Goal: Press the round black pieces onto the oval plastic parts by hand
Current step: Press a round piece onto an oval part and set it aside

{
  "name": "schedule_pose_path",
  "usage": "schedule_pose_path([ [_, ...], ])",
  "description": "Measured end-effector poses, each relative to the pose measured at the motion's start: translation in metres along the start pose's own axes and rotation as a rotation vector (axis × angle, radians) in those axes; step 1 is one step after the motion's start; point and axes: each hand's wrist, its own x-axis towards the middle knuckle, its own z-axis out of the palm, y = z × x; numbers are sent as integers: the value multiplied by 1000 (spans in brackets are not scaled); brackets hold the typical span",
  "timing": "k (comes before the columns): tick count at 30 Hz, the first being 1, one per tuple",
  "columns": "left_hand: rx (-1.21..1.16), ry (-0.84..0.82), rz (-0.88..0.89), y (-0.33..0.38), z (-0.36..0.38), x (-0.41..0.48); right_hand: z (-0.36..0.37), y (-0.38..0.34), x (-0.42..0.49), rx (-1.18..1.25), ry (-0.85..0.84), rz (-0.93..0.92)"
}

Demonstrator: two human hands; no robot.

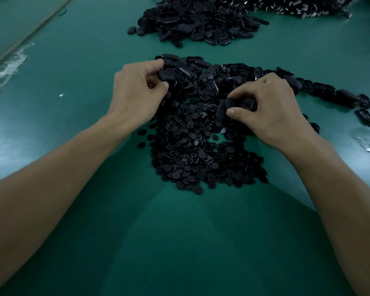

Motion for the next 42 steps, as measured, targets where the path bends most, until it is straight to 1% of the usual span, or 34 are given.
schedule_pose_path([
  [2,66,-18,29,2,1,-1,1,-1,-1,-1,25,-15],
  [4,94,-15,60,3,2,-2,0,-1,-1,54,41,-16],
  [7,91,22,53,2,2,-2,-4,1,0,289,87,45],
  [10,-26,28,87,13,2,-6,-8,1,1,542,129,99],
  [11,-91,2,106,18,2,-8,-9,-1,0,623,123,108],
  [13,-206,-105,139,29,2,-13,-9,-7,-1,783,56,114],
  [15,-307,-247,156,37,2,-17,-8,-12,-2,881,-16,108],
  [17,-392,-351,154,43,4,-22,-7,-15,-3,952,-60,110],
  [19,-470,-405,141,45,5,-25,-7,-16,-4,1028,-81,115],
  [22,-551,-430,111,45,4,-25,-6,-17,-4,1103,-76,128],
  [25,-610,-415,51,44,5,-24,-5,-16,-4,1089,-61,129],
  [30,-626,-394,14,43,6,-25,-5,-18,-4,1014,-38,72],
  [35,-685,-357,-49,42,6,-23,-4,-19,-5,953,-16,70],
  [37,-675,-315,-67,41,6,-21,-2,-19,-7,803,42,64],
  [39,-663,-253,-90,39,6,-19,0,-20,-10,562,87,-13],
  [40,-656,-229,-97,38,7,-19,1,-21,-11,445,68,-70],
  [42,-636,-198,-100,37,7,-18,2,-23,-13,273,-47,-157],
])
